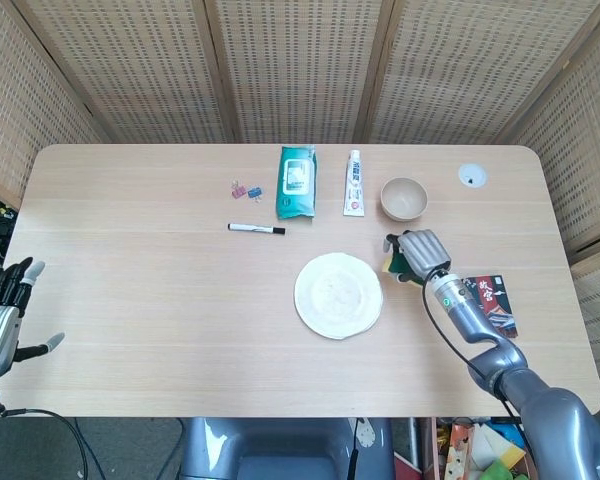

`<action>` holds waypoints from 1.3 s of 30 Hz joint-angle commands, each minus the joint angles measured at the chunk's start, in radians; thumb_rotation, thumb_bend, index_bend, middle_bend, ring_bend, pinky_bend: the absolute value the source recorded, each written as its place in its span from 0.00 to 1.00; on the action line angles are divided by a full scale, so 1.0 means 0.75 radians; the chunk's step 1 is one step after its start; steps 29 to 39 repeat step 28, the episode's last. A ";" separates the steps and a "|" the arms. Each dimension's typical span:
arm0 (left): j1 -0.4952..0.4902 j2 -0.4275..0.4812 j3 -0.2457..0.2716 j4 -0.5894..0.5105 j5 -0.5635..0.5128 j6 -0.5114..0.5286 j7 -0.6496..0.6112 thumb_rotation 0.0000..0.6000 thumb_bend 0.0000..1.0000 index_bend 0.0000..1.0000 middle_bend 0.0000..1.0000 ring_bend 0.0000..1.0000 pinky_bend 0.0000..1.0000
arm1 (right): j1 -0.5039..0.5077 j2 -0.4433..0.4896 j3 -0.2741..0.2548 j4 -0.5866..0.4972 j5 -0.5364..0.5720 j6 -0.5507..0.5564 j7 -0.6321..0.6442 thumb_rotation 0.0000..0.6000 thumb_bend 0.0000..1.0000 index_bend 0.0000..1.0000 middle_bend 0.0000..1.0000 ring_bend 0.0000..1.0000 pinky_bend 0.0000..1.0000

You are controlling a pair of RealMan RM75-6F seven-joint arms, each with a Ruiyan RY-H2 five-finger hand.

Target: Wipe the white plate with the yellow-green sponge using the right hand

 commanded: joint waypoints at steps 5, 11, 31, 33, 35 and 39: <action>0.006 0.003 0.000 -0.004 0.007 0.013 -0.005 1.00 0.00 0.00 0.00 0.00 0.00 | 0.011 0.040 0.003 -0.087 -0.005 -0.016 0.019 1.00 0.01 0.05 0.02 0.01 0.12; 0.012 0.013 0.010 -0.013 0.028 0.025 -0.022 1.00 0.00 0.00 0.00 0.00 0.00 | -0.050 0.210 0.064 -0.381 0.000 0.215 -0.064 1.00 0.00 0.04 0.00 0.00 0.06; 0.068 0.043 0.059 -0.046 0.122 0.117 -0.051 1.00 0.00 0.00 0.00 0.00 0.00 | -0.615 0.592 -0.061 -1.076 0.009 0.873 -0.573 1.00 0.00 0.00 0.00 0.00 0.00; 0.068 0.043 0.059 -0.046 0.122 0.117 -0.051 1.00 0.00 0.00 0.00 0.00 0.00 | -0.615 0.592 -0.061 -1.076 0.009 0.873 -0.573 1.00 0.00 0.00 0.00 0.00 0.00; 0.068 0.043 0.059 -0.046 0.122 0.117 -0.051 1.00 0.00 0.00 0.00 0.00 0.00 | -0.615 0.592 -0.061 -1.076 0.009 0.873 -0.573 1.00 0.00 0.00 0.00 0.00 0.00; 0.068 0.043 0.059 -0.046 0.122 0.117 -0.051 1.00 0.00 0.00 0.00 0.00 0.00 | -0.615 0.592 -0.061 -1.076 0.009 0.873 -0.573 1.00 0.00 0.00 0.00 0.00 0.00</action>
